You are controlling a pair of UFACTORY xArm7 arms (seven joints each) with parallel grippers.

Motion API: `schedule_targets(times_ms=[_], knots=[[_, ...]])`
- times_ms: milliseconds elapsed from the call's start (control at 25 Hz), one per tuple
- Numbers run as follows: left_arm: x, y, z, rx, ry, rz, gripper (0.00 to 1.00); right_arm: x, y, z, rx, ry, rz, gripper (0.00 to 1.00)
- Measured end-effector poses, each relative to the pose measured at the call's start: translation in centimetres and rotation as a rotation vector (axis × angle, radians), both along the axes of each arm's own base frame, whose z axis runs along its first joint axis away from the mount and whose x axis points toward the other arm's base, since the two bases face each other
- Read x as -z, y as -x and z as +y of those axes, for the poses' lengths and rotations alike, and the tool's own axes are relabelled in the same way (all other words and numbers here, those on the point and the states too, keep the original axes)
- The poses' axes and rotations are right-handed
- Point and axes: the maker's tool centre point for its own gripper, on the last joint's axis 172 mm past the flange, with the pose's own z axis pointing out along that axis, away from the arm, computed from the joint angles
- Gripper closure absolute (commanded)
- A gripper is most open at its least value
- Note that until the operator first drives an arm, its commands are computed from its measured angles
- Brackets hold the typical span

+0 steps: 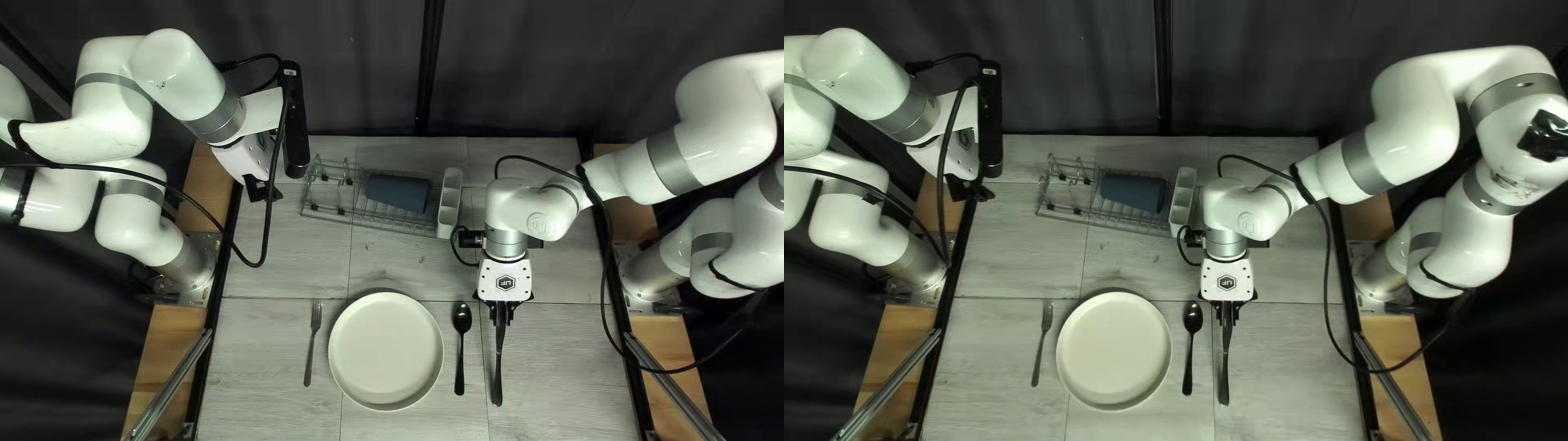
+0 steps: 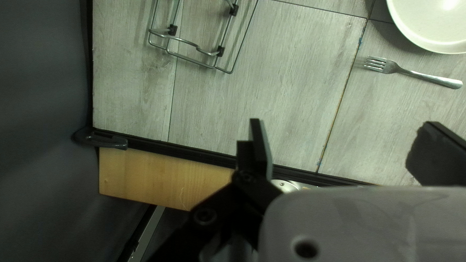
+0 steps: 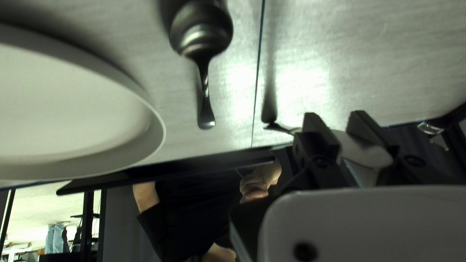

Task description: Pick up and place plate onto table. Place down one fork to the left of the plate. Place spoon and knife to the right of the plate. Place cup above the knife and spoon

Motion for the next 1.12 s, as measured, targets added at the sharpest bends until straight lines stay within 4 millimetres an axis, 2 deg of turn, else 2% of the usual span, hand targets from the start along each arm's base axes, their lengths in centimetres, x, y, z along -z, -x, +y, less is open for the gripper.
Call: schedule_targets(times_ms=[40, 160, 200, 240, 280, 320, 360, 400, 520, 640, 880, 1120], knots=[[0.0, 0.0, 0.0, 0.0, 0.0, 0.0, 0.0, 0.3, 0.1, -0.2, -0.003, 0.013, -0.001, 0.91], [0.0, 0.0, 0.0, 0.0, 0.0, 0.0, 0.0, 1.4, 0.2, -0.8, -0.013, 0.054, -0.01, 0.88], [0.0, 0.0, 0.0, 0.0, 0.0, 0.0, 0.0, 1.8, 0.3, -0.9, -0.016, 0.068, -0.013, 0.63], [0.0, 0.0, 0.0, 0.0, 0.0, 0.0, 0.0, 2.2, 0.3, -1.1, -0.019, 0.081, -0.017, 0.57], [0.0, 0.0, 0.0, 0.0, 0.0, 0.0, 0.0, 2.6, 0.4, -1.3, -0.021, 0.094, -0.019, 0.55], [0.0, 0.0, 0.0, 0.0, 0.0, 0.0, 0.0, 3.0, 0.5, -1.6, -0.021, 0.105, -0.022, 0.38], [0.0, 0.0, 0.0, 0.0, 0.0, 0.0, 0.0, 3.3, 0.6, -1.8, -0.021, 0.114, -0.024, 0.1], [0.0, 0.0, 0.0, 0.0, 0.0, 0.0, 0.0, 3.6, 0.7, -2.0, -0.02, 0.123, -0.025, 0.0], [0.0, 0.0, 0.0, 0.0, 0.0, 0.0, 0.0, 3.7, 0.7, -2.3, -0.012, 0.146, -0.023, 0.0], [0.0, 0.0, 0.0, 0.0, 0.0, 0.0, 0.0, 1.9, 0.3, -2.1, -0.001, 0.184, -0.022, 0.0], [0.0, 0.0, 0.0, 0.0, 0.0, 0.0, 0.0, -5.3, -0.2, -1.4, -0.02, 0.313, -0.021, 0.0], [0.0, 0.0, 0.0, 0.0, 0.0, 0.0, 0.0, -12.6, -0.6, -2.2, -0.097, 0.452, -0.075, 0.0]])
